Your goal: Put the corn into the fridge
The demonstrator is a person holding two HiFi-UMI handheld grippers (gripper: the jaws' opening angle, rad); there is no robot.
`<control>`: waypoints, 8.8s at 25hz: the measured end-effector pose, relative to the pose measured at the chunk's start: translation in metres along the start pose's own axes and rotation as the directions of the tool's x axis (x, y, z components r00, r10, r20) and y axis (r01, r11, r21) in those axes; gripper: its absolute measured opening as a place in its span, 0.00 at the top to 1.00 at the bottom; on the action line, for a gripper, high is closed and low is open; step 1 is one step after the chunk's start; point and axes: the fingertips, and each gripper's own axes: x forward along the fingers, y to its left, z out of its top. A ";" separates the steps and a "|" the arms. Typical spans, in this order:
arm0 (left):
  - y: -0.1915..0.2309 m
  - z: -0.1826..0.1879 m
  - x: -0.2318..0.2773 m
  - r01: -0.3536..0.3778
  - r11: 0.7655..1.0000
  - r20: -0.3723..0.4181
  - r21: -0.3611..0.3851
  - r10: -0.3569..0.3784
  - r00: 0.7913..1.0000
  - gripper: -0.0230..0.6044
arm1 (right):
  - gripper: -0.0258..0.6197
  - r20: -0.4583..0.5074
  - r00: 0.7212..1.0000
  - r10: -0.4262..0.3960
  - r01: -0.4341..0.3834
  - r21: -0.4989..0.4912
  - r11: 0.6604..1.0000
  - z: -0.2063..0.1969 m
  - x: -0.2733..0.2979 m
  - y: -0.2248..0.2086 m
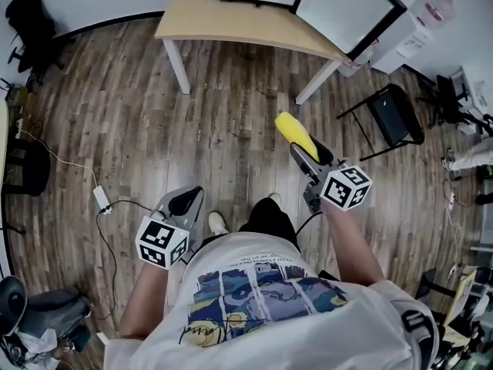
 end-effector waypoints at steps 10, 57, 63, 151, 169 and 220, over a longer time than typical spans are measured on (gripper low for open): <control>0.026 0.035 0.056 0.104 0.992 -0.002 0.070 -0.104 0.995 0.95 | 0.59 -0.038 0.997 -0.070 0.069 -0.025 0.997 0.003 0.041 -0.013; 0.397 0.309 0.300 0.360 0.897 -0.071 0.256 -0.354 0.932 0.95 | 0.59 0.069 0.851 -0.520 0.521 -0.002 0.853 0.219 0.423 -0.271; 0.413 0.333 0.333 0.329 0.913 -0.076 0.243 -0.320 0.944 0.95 | 0.59 0.051 0.843 -0.535 0.537 -0.037 0.843 0.245 0.464 -0.337; 0.480 0.367 0.393 -0.096 0.993 -0.079 0.063 0.101 0.992 0.95 | 0.56 -0.198 0.753 -0.628 0.611 -0.143 0.778 0.251 0.638 -0.592; 0.465 0.349 0.367 0.030 0.994 -0.058 0.105 -0.024 0.998 0.95 | 0.56 -0.204 0.774 -0.599 0.581 -0.149 0.800 0.214 0.581 -0.510; 0.451 0.270 0.271 0.270 0.951 -0.046 0.153 -0.266 0.963 0.95 | 0.94 -0.098 0.918 -0.385 0.361 -0.196 0.912 0.162 0.467 -0.156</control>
